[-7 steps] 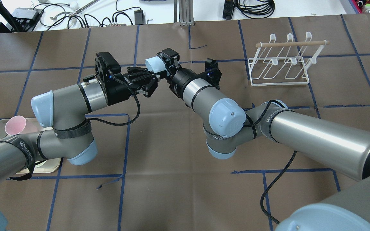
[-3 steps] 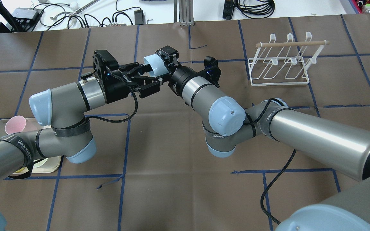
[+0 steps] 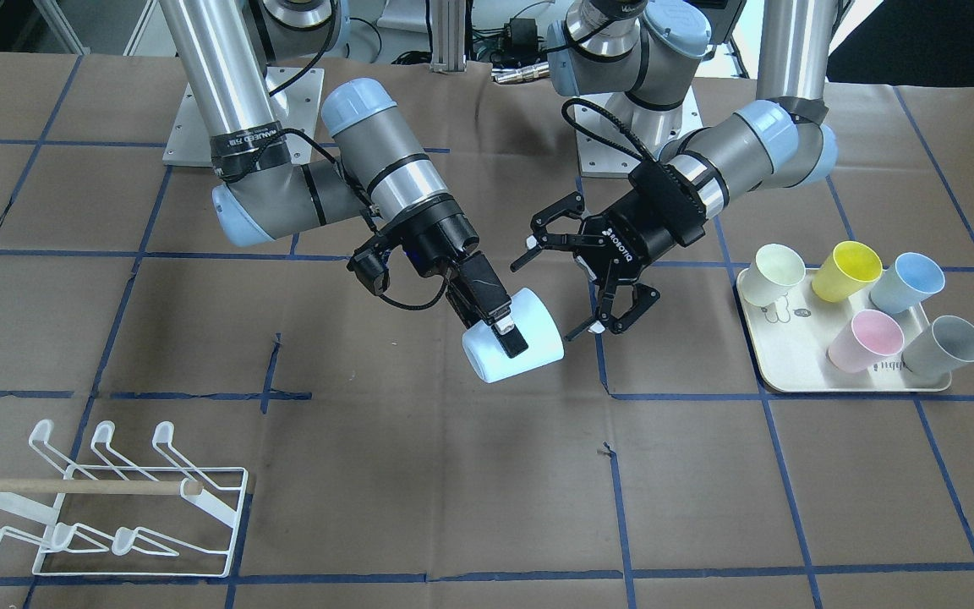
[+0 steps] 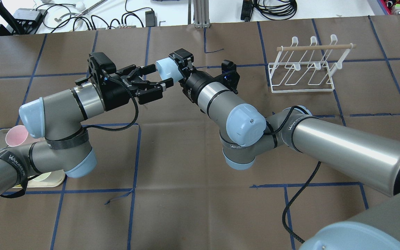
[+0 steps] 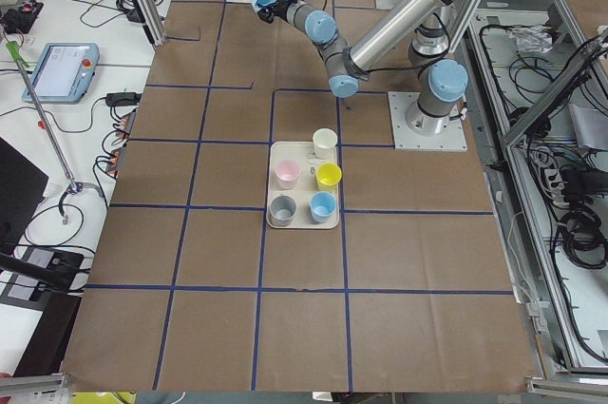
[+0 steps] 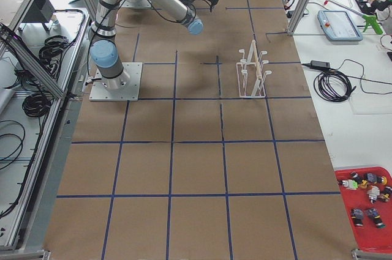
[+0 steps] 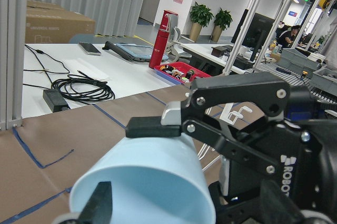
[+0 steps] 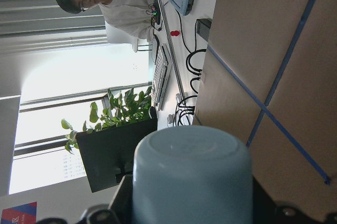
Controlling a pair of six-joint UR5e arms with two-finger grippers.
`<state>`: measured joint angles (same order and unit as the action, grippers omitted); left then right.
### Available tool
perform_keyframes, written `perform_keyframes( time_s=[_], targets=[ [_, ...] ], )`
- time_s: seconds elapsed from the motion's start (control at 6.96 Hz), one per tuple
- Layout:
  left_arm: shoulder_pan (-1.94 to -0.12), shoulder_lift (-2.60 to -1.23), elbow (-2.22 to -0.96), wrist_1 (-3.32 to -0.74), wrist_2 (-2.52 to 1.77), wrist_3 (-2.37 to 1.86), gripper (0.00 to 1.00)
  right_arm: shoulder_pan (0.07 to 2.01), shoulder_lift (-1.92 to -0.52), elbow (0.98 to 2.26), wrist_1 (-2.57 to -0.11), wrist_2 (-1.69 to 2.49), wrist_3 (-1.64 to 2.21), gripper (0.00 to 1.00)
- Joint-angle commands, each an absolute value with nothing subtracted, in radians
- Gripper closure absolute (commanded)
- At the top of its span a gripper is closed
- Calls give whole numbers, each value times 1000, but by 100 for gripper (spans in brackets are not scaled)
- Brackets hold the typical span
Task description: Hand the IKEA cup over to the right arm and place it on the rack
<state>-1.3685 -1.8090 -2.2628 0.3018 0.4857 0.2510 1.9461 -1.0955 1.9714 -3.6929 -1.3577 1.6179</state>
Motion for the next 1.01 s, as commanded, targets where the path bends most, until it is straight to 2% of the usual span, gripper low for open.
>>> perform_keyframes(
  time_s=[0.0,0.43,0.58,0.86],
  targets=[
    [-1272,-1775,-2350,346,477,250,0,1902,-1098,1979,-3677,-1362,1521,62],
    [-1210,-1756,-2312,347,513,80,0,1772,-1112,2014,-3710,-1364,918,71],
    [-1219,-1770,-2222,318,562,-13,0,1734,-1129,2016,-3744,-1386,732,73],
    [-1262,-1761,-2137,140,735,-29,1,1671,-1146,2013,-3744,-1556,376,74]
  ],
)
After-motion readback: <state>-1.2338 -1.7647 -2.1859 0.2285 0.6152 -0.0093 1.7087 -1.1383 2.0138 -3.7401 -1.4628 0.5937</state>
